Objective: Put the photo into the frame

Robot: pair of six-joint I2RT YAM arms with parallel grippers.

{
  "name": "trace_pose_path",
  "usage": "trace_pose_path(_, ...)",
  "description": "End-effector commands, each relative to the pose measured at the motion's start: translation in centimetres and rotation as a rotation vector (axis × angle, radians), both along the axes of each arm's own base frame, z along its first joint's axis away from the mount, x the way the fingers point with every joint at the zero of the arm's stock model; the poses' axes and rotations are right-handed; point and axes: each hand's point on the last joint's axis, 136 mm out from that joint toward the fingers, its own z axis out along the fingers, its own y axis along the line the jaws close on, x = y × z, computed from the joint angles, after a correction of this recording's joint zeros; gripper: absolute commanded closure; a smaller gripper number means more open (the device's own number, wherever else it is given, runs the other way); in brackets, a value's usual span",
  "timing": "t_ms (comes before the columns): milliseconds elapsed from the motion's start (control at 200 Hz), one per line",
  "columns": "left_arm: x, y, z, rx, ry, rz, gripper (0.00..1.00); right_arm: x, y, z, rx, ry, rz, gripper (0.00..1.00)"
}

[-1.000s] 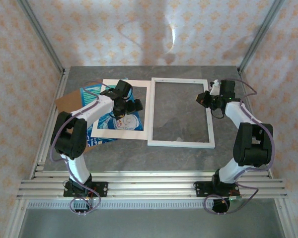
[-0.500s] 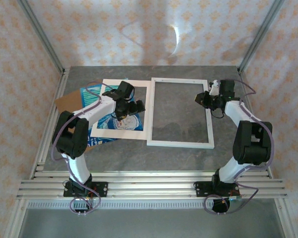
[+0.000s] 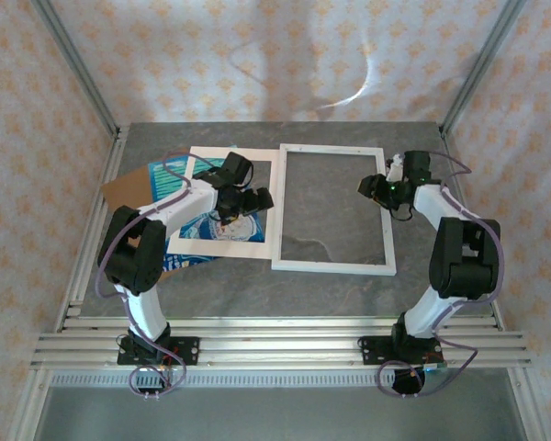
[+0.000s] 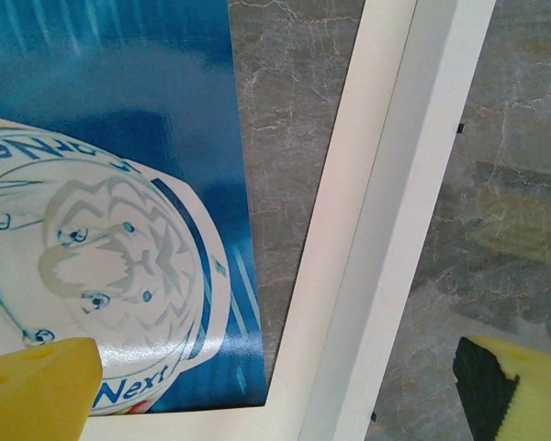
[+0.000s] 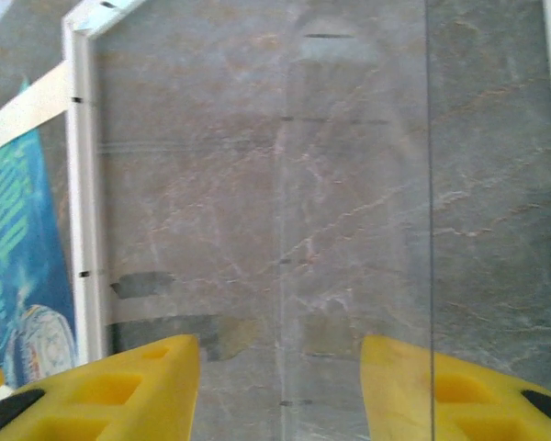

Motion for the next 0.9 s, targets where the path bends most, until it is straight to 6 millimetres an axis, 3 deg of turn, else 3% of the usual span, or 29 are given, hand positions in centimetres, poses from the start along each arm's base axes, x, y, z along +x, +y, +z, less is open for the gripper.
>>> trace_pose_path(0,-0.3,-0.4,-0.8,-0.003,0.013,0.001,0.00,1.0,-1.3,-0.4,-0.064,0.019,-0.047,0.50)
trace_pose_path(140,-0.5,-0.3,-0.8,-0.002,0.013,0.003,0.00,1.1,-2.7,-1.1,-0.139,0.060,-0.090,0.45)
trace_pose_path(240,-0.5,-0.2,-0.6,0.002,0.007,0.004,0.00,1.0,-4.2,-0.8,-0.217,0.068,-0.134,0.34)
trace_pose_path(365,-0.5,-0.3,-0.5,-0.006,0.005,0.007,0.00,0.6,-6.5,0.7,-0.335,0.054,-0.207,0.24)
trace_pose_path(586,-0.3,-1.1,-0.5,-0.009,0.004,-0.014,0.00,-0.2,-8.8,2.9,-0.455,0.074,-0.269,0.22)
trace_pose_path(746,-0.1,-1.8,-0.6,-0.016,0.005,-0.030,0.00,-0.9,-10.1,1.7,-0.517,0.141,-0.299,0.22)
trace_pose_path(896,-0.5,-3.0,-0.9,-0.021,0.009,-0.057,0.00,-0.8,-9.7,0.1,-0.488,0.182,-0.289,0.22)
